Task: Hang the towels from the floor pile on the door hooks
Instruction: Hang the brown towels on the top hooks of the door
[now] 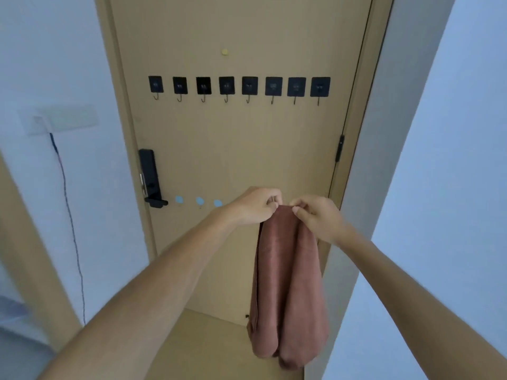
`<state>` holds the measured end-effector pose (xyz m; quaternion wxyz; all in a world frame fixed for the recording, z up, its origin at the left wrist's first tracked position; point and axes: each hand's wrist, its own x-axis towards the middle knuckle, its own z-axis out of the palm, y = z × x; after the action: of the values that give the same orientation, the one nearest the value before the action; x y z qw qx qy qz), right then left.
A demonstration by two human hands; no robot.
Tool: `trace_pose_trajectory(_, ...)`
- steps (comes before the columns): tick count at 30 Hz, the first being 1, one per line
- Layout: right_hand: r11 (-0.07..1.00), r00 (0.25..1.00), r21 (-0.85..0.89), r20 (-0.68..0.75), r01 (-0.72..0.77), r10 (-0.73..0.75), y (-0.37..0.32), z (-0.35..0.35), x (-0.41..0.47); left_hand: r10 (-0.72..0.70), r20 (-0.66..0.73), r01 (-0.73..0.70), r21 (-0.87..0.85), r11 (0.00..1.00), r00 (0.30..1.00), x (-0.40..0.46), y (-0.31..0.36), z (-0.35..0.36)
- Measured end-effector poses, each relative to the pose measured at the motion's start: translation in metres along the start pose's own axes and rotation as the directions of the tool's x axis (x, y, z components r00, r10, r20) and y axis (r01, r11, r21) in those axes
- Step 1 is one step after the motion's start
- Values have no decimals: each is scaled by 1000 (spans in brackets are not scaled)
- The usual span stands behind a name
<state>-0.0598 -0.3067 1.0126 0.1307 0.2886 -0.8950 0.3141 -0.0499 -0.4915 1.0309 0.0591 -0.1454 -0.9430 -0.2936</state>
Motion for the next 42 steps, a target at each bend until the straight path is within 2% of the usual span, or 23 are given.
trace_pose_trajectory(6, 994, 997, 84, -17, 72, -71, -62, 51, 99, -96, -80, 94, -38, 995, 992, 6, -76, -85)
trace_pose_trajectory(13, 971, 992, 201, -27, 127, -124, -138, 96, 230, 10, -142, -4, 39, 999, 990, 32, -169, -209)
trace_pose_trajectory(18, 967, 981, 172, -85, 187, -174, -180, 106, 325, 90, -224, -69, 102, 992, 970, 71, -215, -292)
trace_pose_trajectory(24, 971, 965, 53, -136, 235, -226, -201, 103, 429, 106, -310, -63, 146, 987, 945, 133, -250, -365)
trace_pose_trajectory(30, 952, 949, 45, -108, 303, -297, -217, 81, 531, 122, -441, -35, 201, 979, 889, 193, -271, -436)
trace_pose_trajectory(36, 916, 876, -86, -268, 393, -401, -239, 66, 624, 134, -542, -12, 223, 975, 830, 240, -279, -501)
trace_pose_trajectory(42, 885, 813, -96, -358, 456, -458, -260, 63, 699, 153, -662, 24, 251, 968, 734, 284, -299, -557)
